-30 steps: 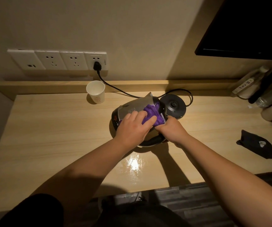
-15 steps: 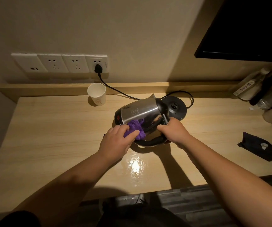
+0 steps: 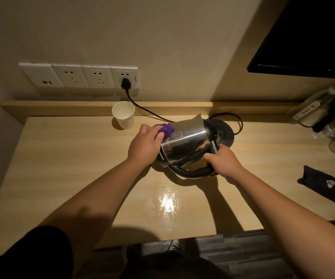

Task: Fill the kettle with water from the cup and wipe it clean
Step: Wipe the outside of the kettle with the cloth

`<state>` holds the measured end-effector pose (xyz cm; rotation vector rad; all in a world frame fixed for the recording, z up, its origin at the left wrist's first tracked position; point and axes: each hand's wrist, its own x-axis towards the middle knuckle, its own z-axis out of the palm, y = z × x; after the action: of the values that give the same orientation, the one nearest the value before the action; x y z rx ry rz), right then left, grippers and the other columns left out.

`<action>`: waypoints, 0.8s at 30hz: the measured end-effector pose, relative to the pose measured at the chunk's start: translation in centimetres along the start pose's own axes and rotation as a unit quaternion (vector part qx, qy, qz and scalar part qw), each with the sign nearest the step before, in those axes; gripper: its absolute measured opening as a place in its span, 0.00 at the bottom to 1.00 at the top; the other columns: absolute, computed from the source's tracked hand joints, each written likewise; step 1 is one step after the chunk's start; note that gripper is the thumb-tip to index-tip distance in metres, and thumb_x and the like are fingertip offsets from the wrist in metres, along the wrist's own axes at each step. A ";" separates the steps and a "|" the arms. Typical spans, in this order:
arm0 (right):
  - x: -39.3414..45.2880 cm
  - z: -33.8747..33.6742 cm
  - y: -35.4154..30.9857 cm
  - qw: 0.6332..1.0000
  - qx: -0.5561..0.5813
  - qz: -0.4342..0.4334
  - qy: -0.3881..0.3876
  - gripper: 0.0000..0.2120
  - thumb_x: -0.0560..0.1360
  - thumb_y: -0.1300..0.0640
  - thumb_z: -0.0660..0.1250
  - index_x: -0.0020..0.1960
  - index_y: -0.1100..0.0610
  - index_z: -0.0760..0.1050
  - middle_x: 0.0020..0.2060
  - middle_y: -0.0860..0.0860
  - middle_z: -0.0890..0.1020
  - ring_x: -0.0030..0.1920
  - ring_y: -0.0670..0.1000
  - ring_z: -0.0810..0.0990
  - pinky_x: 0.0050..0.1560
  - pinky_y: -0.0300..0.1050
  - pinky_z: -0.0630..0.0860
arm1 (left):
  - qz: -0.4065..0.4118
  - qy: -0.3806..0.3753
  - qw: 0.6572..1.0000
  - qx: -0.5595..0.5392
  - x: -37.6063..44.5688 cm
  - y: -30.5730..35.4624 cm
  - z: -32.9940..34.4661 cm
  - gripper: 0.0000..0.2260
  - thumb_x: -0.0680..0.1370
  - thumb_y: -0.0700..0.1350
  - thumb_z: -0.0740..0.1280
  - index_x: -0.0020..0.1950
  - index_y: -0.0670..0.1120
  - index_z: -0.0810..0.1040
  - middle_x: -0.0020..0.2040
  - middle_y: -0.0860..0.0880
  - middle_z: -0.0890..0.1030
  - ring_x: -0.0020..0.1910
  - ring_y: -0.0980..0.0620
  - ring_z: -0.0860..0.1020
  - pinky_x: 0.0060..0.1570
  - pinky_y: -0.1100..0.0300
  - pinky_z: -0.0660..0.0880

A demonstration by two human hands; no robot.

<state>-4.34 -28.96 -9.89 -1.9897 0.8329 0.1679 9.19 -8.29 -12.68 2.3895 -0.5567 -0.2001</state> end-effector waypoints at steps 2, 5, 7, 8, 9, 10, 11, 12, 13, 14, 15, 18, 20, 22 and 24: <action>0.0 0.1 0.3 1.000 -0.014 -0.007 0.004 0.06 0.72 0.56 0.68 0.48 0.53 0.74 0.41 0.55 0.80 0.41 0.55 0.81 0.35 0.44 0.78 | -0.023 -0.052 0.998 0.005 2.2 0.2 -0.7 0.16 0.83 0.53 0.54 0.68 0.52 0.71 0.60 0.47 0.72 0.48 0.52 0.74 0.46 0.58 0.69; -0.1 0.3 0.7 0.999 -0.035 -0.015 0.017 0.08 0.72 0.54 0.68 0.50 0.53 0.74 0.40 0.54 0.80 0.41 0.54 0.80 0.38 0.45 0.77 | -0.022 -0.130 0.991 -0.004 4.7 -0.1 -1.7 0.15 0.83 0.51 0.54 0.66 0.49 0.74 0.58 0.46 0.76 0.51 0.48 0.75 0.49 0.55 0.69; -0.1 0.6 0.9 0.998 -0.042 -0.015 0.039 0.08 0.72 0.53 0.68 0.50 0.53 0.74 0.40 0.54 0.80 0.41 0.54 0.80 0.41 0.49 0.79 | -0.023 -0.152 0.988 -0.027 5.4 -0.2 -1.8 0.15 0.83 0.50 0.54 0.63 0.47 0.76 0.55 0.46 0.79 0.51 0.48 0.76 0.49 0.54 0.69; -0.2 0.7 0.9 0.998 -0.043 -0.012 0.050 0.08 0.72 0.53 0.68 0.49 0.53 0.74 0.40 0.54 0.80 0.40 0.54 0.80 0.42 0.50 0.80 | -0.027 -0.151 0.988 -0.033 5.6 -0.2 -1.7 0.15 0.83 0.50 0.54 0.62 0.47 0.76 0.55 0.46 0.80 0.51 0.47 0.76 0.49 0.54 0.70; -0.2 0.8 1.0 0.997 -0.040 -0.006 0.058 0.08 0.72 0.53 0.68 0.49 0.54 0.74 0.40 0.54 0.80 0.40 0.55 0.79 0.42 0.51 0.80 | -0.029 -0.142 0.989 -0.031 5.6 -0.2 -1.4 0.15 0.83 0.50 0.54 0.63 0.47 0.75 0.56 0.46 0.79 0.52 0.47 0.76 0.51 0.53 0.70; -0.2 0.9 1.1 0.997 -0.034 0.000 0.065 0.07 0.72 0.53 0.68 0.49 0.54 0.74 0.39 0.54 0.80 0.40 0.55 0.79 0.42 0.52 0.80 | -0.030 -0.123 0.992 -0.023 5.4 -0.1 -1.0 0.16 0.83 0.51 0.54 0.64 0.47 0.75 0.58 0.45 0.78 0.53 0.47 0.76 0.52 0.53 0.71; -0.2 1.0 1.2 0.997 -0.030 0.005 0.071 0.07 0.72 0.53 0.68 0.49 0.54 0.74 0.39 0.55 0.79 0.40 0.55 0.79 0.42 0.52 0.80 | -0.031 -0.099 0.994 -0.014 5.0 -0.1 -0.5 0.17 0.83 0.51 0.54 0.66 0.48 0.74 0.60 0.46 0.76 0.54 0.47 0.75 0.52 0.53 0.71; -0.2 1.0 1.3 0.997 -0.024 0.010 0.074 0.07 0.72 0.54 0.67 0.49 0.54 0.74 0.39 0.55 0.79 0.40 0.55 0.79 0.43 0.53 0.80 | -0.030 -0.074 0.997 -0.011 4.4 -0.2 -0.1 0.17 0.83 0.52 0.54 0.67 0.49 0.72 0.61 0.46 0.74 0.53 0.48 0.75 0.50 0.55 0.71; -0.2 1.0 1.3 0.997 -0.015 0.015 0.075 0.07 0.72 0.54 0.67 0.49 0.54 0.75 0.39 0.55 0.79 0.40 0.56 0.79 0.43 0.54 0.80 | -0.024 -0.048 0.998 -0.014 3.7 -0.4 0.4 0.17 0.83 0.53 0.53 0.67 0.50 0.72 0.61 0.47 0.73 0.51 0.50 0.74 0.48 0.56 0.70; -0.1 0.9 1.4 0.997 -0.003 0.021 0.073 0.07 0.72 0.54 0.67 0.49 0.55 0.75 0.39 0.55 0.79 0.40 0.56 0.79 0.44 0.56 0.81 | -0.011 -0.023 0.999 -0.019 2.8 -0.5 0.8 0.17 0.82 0.54 0.53 0.67 0.51 0.71 0.60 0.48 0.72 0.49 0.52 0.74 0.46 0.57 0.69; 0.0 0.9 1.4 0.997 0.008 0.029 0.071 0.07 0.73 0.55 0.67 0.49 0.56 0.75 0.39 0.55 0.79 0.40 0.56 0.79 0.45 0.58 0.81 | 0.007 0.001 1.000 -0.022 1.8 -0.7 1.3 0.16 0.82 0.55 0.54 0.67 0.52 0.71 0.59 0.49 0.71 0.48 0.54 0.73 0.44 0.59 0.69; 0.1 0.8 1.1 0.997 0.028 0.045 0.064 0.08 0.73 0.55 0.67 0.50 0.57 0.75 0.40 0.57 0.79 0.42 0.58 0.79 0.45 0.59 0.82 | 0.060 0.073 0.995 0.023 -1.7 -1.3 2.9 0.14 0.80 0.54 0.55 0.65 0.54 0.68 0.56 0.51 0.70 0.47 0.55 0.73 0.42 0.63 0.71; 0.1 0.9 0.8 0.997 0.039 0.047 0.056 0.07 0.74 0.56 0.67 0.51 0.57 0.75 0.41 0.58 0.79 0.42 0.58 0.79 0.42 0.55 0.83 | 0.100 0.113 0.986 0.072 -3.8 -1.9 4.1 0.15 0.80 0.53 0.56 0.65 0.52 0.68 0.56 0.49 0.69 0.47 0.53 0.73 0.42 0.62 0.73; -0.1 1.1 0.8 0.997 0.042 0.050 0.049 0.07 0.75 0.57 0.67 0.52 0.58 0.75 0.42 0.58 0.79 0.42 0.57 0.79 0.37 0.49 0.80 | 0.139 0.123 0.977 0.103 -5.3 -2.7 5.2 0.16 0.80 0.54 0.54 0.66 0.51 0.68 0.57 0.48 0.68 0.49 0.52 0.71 0.44 0.61 0.73; -0.4 1.1 1.0 0.996 0.055 0.061 0.044 0.08 0.75 0.58 0.67 0.53 0.59 0.75 0.42 0.58 0.79 0.42 0.57 0.80 0.37 0.48 0.81 | 0.166 0.112 0.972 0.126 -6.2 -3.0 6.0 0.18 0.80 0.54 0.53 0.67 0.51 0.68 0.57 0.47 0.67 0.50 0.51 0.69 0.45 0.58 0.73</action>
<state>-5.01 -28.21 -11.07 -1.8549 1.0003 0.1040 2.96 -6.89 -19.21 2.4690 -0.9030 0.3017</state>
